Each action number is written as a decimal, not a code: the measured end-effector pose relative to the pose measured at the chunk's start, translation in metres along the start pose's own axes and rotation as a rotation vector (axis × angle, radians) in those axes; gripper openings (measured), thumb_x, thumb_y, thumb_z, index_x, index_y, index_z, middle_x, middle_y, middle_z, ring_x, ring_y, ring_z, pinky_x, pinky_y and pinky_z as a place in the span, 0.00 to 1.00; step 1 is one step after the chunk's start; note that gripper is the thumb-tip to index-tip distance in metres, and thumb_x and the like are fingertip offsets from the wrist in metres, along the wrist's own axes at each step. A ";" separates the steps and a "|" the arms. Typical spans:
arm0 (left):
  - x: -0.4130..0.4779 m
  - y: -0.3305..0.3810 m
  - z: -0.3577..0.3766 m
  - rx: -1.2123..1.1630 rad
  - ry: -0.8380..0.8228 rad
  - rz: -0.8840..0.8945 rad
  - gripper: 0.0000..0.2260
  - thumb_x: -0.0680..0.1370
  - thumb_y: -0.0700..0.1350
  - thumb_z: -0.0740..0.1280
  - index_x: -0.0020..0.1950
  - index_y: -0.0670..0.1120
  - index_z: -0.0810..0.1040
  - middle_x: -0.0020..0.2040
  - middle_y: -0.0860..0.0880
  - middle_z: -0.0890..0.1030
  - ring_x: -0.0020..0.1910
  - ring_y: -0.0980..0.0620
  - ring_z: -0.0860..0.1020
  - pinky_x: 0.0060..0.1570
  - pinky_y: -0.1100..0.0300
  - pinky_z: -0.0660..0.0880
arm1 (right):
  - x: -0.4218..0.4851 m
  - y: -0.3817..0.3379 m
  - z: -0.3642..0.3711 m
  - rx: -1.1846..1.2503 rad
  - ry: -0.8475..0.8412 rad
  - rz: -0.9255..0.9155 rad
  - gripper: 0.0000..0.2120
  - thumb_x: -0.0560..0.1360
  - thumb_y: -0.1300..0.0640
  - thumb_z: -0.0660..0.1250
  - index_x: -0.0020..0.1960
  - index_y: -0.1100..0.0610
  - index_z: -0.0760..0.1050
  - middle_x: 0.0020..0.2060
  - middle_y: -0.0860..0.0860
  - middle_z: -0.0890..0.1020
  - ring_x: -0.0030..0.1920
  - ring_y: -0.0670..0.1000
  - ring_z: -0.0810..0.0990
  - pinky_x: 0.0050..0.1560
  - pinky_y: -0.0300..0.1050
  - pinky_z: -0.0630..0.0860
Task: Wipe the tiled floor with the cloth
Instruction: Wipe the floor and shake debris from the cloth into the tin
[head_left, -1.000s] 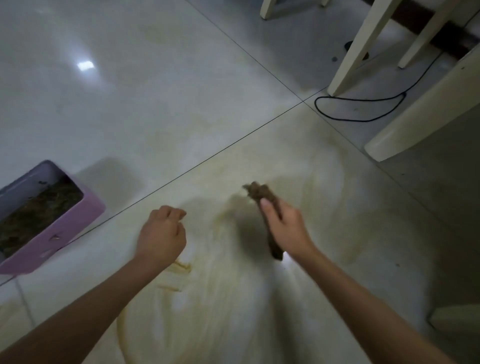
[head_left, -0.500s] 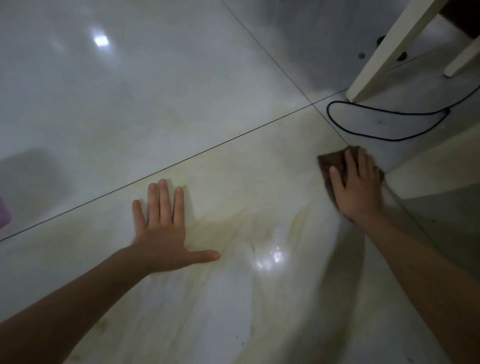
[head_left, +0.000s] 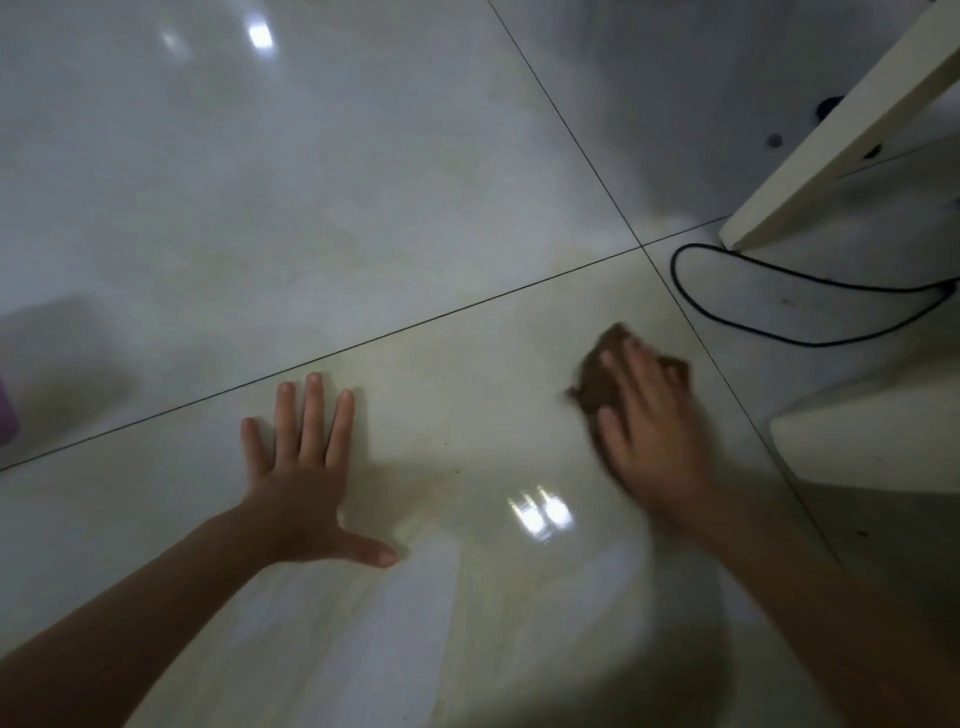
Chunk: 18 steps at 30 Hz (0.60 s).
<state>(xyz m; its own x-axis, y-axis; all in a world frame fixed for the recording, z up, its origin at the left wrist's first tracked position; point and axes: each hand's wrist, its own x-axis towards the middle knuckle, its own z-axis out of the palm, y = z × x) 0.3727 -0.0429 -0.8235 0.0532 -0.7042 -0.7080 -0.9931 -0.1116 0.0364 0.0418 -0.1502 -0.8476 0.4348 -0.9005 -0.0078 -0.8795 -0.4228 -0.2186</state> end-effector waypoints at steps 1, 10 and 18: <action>0.000 0.000 0.001 -0.003 0.011 0.003 0.72 0.39 0.86 0.47 0.65 0.47 0.15 0.64 0.42 0.14 0.62 0.41 0.14 0.67 0.32 0.34 | 0.005 0.020 -0.005 -0.045 -0.028 0.062 0.28 0.80 0.48 0.49 0.76 0.60 0.61 0.76 0.59 0.59 0.77 0.58 0.57 0.75 0.61 0.54; 0.000 0.000 0.003 -0.045 0.035 0.022 0.76 0.40 0.87 0.48 0.71 0.41 0.23 0.67 0.43 0.17 0.66 0.42 0.17 0.68 0.33 0.35 | 0.048 -0.102 0.030 -0.025 0.092 0.124 0.30 0.75 0.46 0.58 0.75 0.56 0.65 0.76 0.58 0.61 0.76 0.59 0.58 0.74 0.60 0.53; -0.004 0.000 0.001 -0.052 0.038 0.014 0.73 0.41 0.86 0.49 0.68 0.44 0.18 0.65 0.43 0.15 0.64 0.43 0.15 0.68 0.33 0.35 | 0.098 0.006 -0.001 -0.134 0.028 -0.257 0.25 0.81 0.47 0.56 0.74 0.57 0.66 0.74 0.59 0.65 0.74 0.61 0.64 0.72 0.60 0.59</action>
<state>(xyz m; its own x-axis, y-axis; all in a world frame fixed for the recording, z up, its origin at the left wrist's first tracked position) 0.3721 -0.0395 -0.8219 0.0444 -0.7318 -0.6800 -0.9870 -0.1373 0.0833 0.0790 -0.2416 -0.8491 0.6426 -0.7640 0.0585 -0.7599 -0.6452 -0.0795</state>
